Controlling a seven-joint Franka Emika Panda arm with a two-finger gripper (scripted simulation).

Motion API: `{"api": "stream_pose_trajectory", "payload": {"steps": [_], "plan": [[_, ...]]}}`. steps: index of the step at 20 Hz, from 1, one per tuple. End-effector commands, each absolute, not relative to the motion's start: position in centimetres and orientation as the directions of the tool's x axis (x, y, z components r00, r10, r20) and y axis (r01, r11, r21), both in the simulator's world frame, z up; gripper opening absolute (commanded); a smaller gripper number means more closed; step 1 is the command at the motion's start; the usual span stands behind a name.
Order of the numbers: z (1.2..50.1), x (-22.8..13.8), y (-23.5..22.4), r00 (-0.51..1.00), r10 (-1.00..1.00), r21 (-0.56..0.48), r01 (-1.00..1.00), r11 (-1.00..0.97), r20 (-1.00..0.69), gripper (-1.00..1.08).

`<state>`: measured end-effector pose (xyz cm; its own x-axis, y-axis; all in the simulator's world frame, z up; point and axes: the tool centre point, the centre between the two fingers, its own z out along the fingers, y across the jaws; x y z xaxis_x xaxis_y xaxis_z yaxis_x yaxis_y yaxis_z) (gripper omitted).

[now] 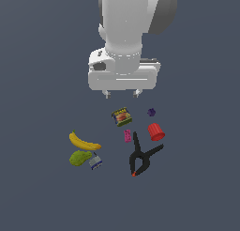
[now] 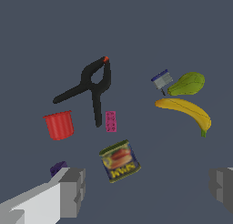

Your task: Pick up a designated object from a clutter of objects.

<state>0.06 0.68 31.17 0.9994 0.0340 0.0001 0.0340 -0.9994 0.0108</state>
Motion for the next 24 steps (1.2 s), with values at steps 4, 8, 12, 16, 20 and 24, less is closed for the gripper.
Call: {"api": "stream_pose_trajectory", "payload": {"steps": [4, 8, 12, 16, 20, 24], "plan": [[30.9, 0.0, 1.0, 0.999, 0.04, 0.015, 0.04, -0.999, -0.007, 1.0], [30.0, -0.5, 2.1, 0.997, 0.065, 0.031, 0.066, -0.997, -0.032, 1.0], [29.8, -0.7, 2.5, 0.996, 0.08, 0.036, 0.082, -0.996, -0.039, 1.0], [29.8, -0.5, 2.3, 0.997, 0.064, 0.033, 0.065, -0.997, -0.037, 1.0], [29.3, 0.1, 1.9, 0.999, 0.021, 0.028, 0.022, -0.999, -0.036, 1.0], [28.6, 1.0, 1.2, 0.998, -0.05, 0.021, -0.049, -0.999, -0.034, 1.0]]}}
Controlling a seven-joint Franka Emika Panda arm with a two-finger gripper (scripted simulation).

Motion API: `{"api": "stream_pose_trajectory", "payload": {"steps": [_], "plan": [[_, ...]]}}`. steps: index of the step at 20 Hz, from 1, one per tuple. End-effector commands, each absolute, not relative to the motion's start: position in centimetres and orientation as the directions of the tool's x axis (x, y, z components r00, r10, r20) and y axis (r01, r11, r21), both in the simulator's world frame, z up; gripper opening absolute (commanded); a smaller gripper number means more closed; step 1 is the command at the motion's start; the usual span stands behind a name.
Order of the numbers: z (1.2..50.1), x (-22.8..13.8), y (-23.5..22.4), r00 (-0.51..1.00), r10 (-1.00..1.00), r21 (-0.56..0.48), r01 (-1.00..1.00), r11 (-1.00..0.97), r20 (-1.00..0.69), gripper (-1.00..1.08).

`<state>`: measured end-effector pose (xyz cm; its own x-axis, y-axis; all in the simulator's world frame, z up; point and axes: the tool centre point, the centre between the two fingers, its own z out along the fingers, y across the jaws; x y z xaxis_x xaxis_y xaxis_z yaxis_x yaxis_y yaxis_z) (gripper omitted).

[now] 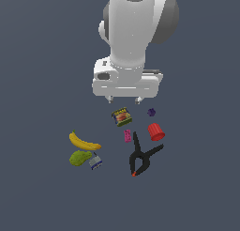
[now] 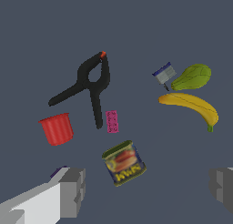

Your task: Pick up a designated object from a clutter of objects.

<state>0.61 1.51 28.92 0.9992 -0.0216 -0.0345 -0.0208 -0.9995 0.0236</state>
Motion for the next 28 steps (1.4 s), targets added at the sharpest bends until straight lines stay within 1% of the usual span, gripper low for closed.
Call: {"api": "stream_pose_trajectory", "payload": {"steps": [1, 8, 14, 21, 28], "plan": [[28.4, 1.2, 1.0, 0.997, -0.072, 0.019, -0.071, -0.997, -0.034, 1.0], [26.2, 3.6, -1.1, 0.961, -0.276, 0.002, -0.276, -0.961, -0.035, 1.0], [23.6, 6.0, -3.7, 0.877, -0.479, -0.008, -0.48, -0.877, -0.038, 1.0], [20.3, 8.3, -7.0, 0.727, -0.686, -0.01, -0.686, -0.727, -0.04, 1.0], [16.8, 10.2, -10.5, 0.531, -0.846, -0.005, -0.847, -0.531, -0.036, 1.0]]}}
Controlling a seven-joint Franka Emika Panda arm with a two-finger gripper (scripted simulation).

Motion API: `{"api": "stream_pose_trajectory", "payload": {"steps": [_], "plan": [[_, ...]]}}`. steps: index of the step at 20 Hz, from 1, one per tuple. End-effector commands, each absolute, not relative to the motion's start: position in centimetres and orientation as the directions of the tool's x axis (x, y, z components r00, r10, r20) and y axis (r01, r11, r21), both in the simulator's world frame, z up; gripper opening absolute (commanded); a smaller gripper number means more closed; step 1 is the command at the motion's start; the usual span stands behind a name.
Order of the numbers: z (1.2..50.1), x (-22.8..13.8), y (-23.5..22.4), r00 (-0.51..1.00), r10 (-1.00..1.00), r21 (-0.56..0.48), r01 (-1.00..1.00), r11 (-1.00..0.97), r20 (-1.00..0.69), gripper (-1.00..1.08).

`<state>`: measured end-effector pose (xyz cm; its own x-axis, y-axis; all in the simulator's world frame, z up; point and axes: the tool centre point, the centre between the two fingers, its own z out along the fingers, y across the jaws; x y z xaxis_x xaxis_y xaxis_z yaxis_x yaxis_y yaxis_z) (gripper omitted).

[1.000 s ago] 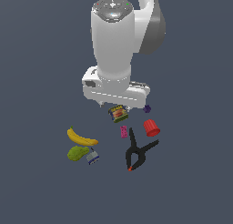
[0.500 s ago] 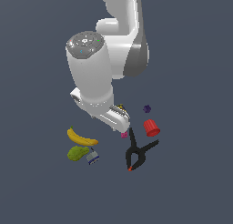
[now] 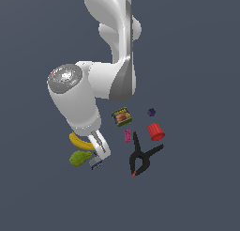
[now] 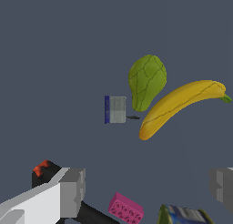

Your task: Pick up a designated object from a clutter of objects.

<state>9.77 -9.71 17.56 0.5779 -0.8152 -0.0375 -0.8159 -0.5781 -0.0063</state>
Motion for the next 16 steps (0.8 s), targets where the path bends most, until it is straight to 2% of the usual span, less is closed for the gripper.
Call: {"api": "stream_pose_trajectory", "payload": {"steps": [1, 9, 16], "plan": [[16.3, 10.4, -11.0, 0.501, -0.865, -0.005, -0.866, -0.501, -0.034, 1.0], [12.3, 11.7, -15.0, 0.256, -0.967, 0.0, -0.967, -0.256, -0.019, 1.0], [10.0, 12.2, -17.2, 0.115, -0.993, 0.001, -0.993, -0.115, -0.006, 1.0]]}}
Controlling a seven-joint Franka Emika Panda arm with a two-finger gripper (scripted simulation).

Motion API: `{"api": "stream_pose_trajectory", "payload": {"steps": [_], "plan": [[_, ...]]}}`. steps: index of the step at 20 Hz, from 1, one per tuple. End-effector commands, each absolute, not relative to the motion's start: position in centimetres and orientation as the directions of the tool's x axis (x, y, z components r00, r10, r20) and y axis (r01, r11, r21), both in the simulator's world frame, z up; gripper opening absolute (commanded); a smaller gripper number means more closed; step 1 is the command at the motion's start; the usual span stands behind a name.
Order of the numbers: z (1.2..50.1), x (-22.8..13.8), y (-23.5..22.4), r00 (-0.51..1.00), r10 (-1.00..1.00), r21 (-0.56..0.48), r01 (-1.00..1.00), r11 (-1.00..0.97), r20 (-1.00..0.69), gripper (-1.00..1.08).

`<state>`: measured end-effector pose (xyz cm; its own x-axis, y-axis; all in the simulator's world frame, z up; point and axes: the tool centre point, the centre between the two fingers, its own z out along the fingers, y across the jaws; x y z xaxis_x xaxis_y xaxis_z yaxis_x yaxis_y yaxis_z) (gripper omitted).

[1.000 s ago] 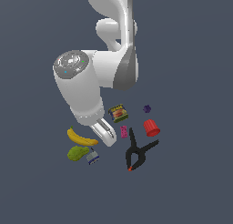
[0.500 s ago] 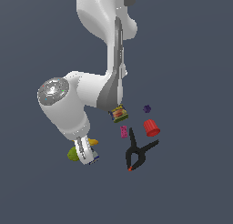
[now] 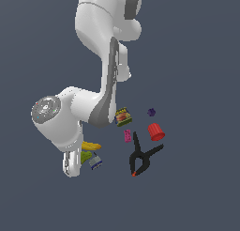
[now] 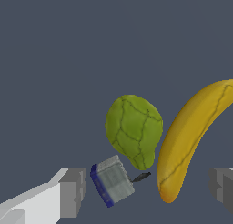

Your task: Pick up a designated object from a clutter of objects.

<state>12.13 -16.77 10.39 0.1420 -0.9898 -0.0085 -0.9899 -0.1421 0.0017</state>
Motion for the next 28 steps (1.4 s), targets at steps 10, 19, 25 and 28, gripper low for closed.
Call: {"api": "stream_pose_trajectory", "payload": {"steps": [10, 19, 25, 28], "plan": [[9.1, 12.4, -18.0, 0.064, -0.998, 0.001, -0.998, -0.064, -0.001, 1.0], [5.5, 12.3, -18.0, 0.06, -0.998, 0.0, -0.998, -0.06, 0.0, 1.0], [4.0, 12.3, -18.0, 0.058, -0.998, 0.0, -0.998, -0.058, 0.0, 1.0], [4.1, 12.4, -18.0, 0.059, -0.998, 0.0, -0.998, -0.059, 0.0, -1.0]]}}
